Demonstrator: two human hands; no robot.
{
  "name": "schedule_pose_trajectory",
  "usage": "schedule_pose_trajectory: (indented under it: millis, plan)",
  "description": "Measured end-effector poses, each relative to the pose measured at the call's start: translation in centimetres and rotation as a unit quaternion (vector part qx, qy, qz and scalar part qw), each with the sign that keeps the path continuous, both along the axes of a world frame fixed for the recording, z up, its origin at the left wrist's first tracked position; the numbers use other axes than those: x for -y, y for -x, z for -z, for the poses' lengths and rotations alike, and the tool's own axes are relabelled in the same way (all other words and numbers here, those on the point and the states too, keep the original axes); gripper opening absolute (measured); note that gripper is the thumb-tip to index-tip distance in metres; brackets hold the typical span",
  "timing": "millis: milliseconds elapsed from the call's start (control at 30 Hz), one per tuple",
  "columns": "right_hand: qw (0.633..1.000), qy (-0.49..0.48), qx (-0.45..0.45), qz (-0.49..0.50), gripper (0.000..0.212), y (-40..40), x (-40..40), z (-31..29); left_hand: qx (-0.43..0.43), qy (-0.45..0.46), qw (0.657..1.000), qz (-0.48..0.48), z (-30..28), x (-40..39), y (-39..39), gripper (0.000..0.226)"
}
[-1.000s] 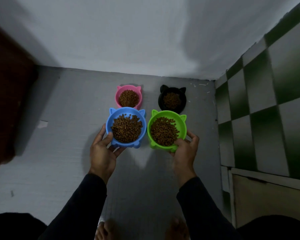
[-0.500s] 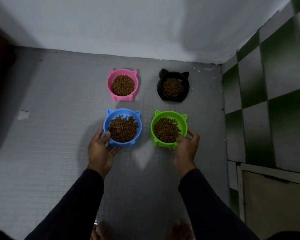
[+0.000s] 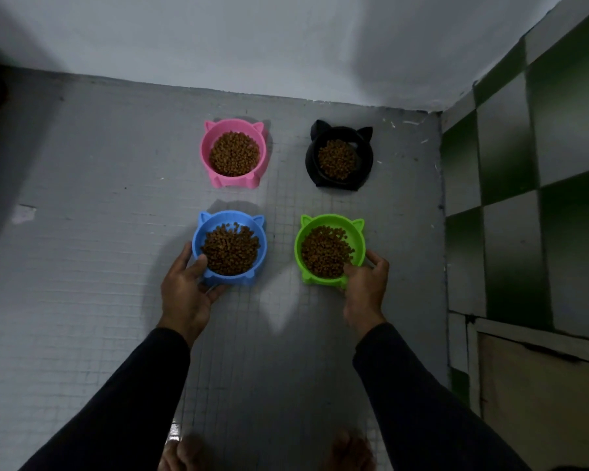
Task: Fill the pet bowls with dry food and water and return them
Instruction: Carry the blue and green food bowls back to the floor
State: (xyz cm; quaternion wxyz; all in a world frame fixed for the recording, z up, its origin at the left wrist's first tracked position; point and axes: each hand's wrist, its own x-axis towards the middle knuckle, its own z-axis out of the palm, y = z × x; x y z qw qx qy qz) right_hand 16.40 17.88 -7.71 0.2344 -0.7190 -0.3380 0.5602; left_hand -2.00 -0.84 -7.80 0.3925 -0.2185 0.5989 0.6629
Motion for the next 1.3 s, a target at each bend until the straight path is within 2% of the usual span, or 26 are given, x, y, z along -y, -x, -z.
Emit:
schedule_pose_trajectory:
  millis: [233, 367, 533, 667, 767, 1033, 1200, 1300]
  plan:
    - [0.996, -0.021, 0.062, -0.053, 0.051, -0.5, 0.1, 0.6, 0.009, 0.011, 1.0, 0.003, 0.7, -0.1, 0.0, 0.062]
    - [0.988, -0.056, 0.113, -0.093, 0.039, -0.6, -0.1, 0.6, -0.028, 0.043, 0.998, 0.037, 1.1, -0.1, 0.1, 0.03]
    - [0.967, -0.097, 0.172, -0.159, 0.026, -1.0, -0.4, 0.4, -0.055, 0.086, 0.994, 0.044, 2.1, 0.0, 0.7, 0.03]
    - [0.962, -0.103, 0.2, -0.153, 0.02, -1.0, -0.6, 0.1, -0.108, 0.154, 0.98, 0.055, 3.2, 0.1, 1.0, 0.023]
    - [0.964, -0.104, 0.204, -0.137, 0.018, -0.9, -0.6, -0.1, -0.109, 0.169, 0.978, 0.053, 3.6, 0.2, 1.2, 0.013]
    - [0.96, -0.103, 0.217, -0.147, 0.016, -1.4, -0.9, 0.4, -0.135, 0.184, 0.971, 0.065, 4.3, 0.5, 1.2, 0.029]
    - [0.956, -0.111, 0.229, -0.15, 0.016, -1.2, -0.9, 0.6, -0.178, 0.242, 0.95, 0.091, 4.4, 1.0, 1.7, 0.029]
    - [0.957, -0.105, 0.229, -0.147, 0.017, -1.1, -0.9, 0.7, -0.188, 0.248, 0.945, 0.1, 4.4, 1.2, 1.6, 0.037]
